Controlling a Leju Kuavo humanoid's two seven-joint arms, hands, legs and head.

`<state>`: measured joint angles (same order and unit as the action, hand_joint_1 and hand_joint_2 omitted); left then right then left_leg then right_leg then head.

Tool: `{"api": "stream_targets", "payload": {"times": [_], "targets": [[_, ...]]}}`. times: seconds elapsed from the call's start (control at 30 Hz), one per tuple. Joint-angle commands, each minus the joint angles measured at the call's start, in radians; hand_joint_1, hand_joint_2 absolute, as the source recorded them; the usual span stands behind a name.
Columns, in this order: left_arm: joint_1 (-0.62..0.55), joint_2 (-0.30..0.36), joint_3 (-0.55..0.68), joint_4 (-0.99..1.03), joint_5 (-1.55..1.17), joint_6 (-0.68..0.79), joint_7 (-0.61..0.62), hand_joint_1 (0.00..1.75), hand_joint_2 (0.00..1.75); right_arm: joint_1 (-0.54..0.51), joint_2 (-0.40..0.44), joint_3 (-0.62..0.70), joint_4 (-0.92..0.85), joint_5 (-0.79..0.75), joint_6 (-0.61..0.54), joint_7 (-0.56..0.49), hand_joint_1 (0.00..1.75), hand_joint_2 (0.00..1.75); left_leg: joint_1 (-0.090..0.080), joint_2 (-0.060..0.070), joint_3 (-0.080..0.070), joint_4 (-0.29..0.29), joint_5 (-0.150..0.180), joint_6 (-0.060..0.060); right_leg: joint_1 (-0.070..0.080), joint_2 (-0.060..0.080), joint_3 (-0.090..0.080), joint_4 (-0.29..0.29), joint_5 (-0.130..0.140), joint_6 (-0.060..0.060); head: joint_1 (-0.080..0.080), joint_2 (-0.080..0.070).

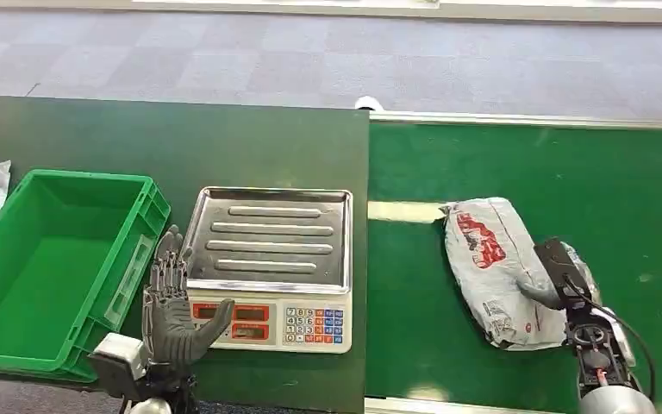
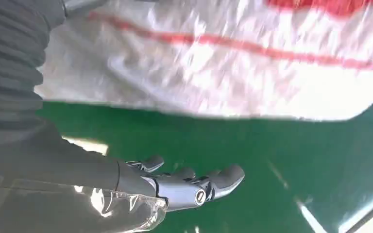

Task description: Moved the parcel from conveyor to table for the left to box.

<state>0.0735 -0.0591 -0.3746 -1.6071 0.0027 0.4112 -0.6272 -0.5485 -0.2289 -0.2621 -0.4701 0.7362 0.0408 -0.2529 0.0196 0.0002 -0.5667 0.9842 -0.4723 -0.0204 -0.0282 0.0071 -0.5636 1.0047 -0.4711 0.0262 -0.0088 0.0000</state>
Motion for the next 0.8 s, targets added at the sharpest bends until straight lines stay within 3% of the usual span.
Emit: {"api": "stream_targets", "payload": {"times": [0.03,0.27,0.3,0.33,0.67,0.8], "targets": [[-0.022,0.012,-0.022,0.043,0.002,-0.002,0.009,0.00,1.75,-0.062,0.060,0.089,0.154,0.008,0.040,0.011,0.00,1.75,0.000,0.002,0.001,-0.001,0.000,0.001,0.000,0.001,0.001,-0.001,0.001,-0.002,0.000,0.000],[-0.043,-0.009,-0.028,0.044,0.001,-0.007,0.025,0.00,1.75,-0.014,0.085,0.136,0.195,0.047,0.100,0.116,0.02,1.75,0.001,0.000,0.001,-0.001,0.000,0.001,0.001,0.000,0.001,-0.001,0.001,-0.002,0.000,0.000],[-0.044,-0.011,-0.027,0.042,-0.003,-0.008,0.033,0.00,1.75,-0.007,0.087,0.143,0.198,0.055,0.105,0.143,1.47,1.75,0.001,0.000,0.002,-0.001,0.000,0.001,0.001,-0.001,0.002,-0.002,0.000,-0.002,0.000,0.000],[-0.043,-0.012,-0.027,0.041,-0.005,-0.009,0.036,0.00,1.75,-0.003,0.088,0.148,0.199,0.061,0.108,0.155,1.69,1.75,0.001,-0.001,0.002,-0.001,0.000,0.001,0.001,-0.001,0.002,-0.001,0.000,-0.002,0.000,0.000],[-0.024,-0.022,-0.025,0.027,-0.005,-0.014,0.048,0.00,1.75,0.008,0.092,0.144,0.183,0.063,0.070,0.159,1.75,1.75,0.001,0.000,0.007,-0.001,0.000,0.001,0.001,-0.001,0.007,-0.002,0.000,-0.002,0.001,0.000],[0.027,-0.046,0.012,-0.029,-0.026,-0.025,0.067,0.00,1.75,-0.003,0.118,0.104,0.118,0.041,-0.138,0.081,1.75,1.75,0.001,0.001,0.008,-0.001,0.000,0.001,0.001,0.000,0.007,-0.002,0.000,-0.002,0.001,0.000]]}}
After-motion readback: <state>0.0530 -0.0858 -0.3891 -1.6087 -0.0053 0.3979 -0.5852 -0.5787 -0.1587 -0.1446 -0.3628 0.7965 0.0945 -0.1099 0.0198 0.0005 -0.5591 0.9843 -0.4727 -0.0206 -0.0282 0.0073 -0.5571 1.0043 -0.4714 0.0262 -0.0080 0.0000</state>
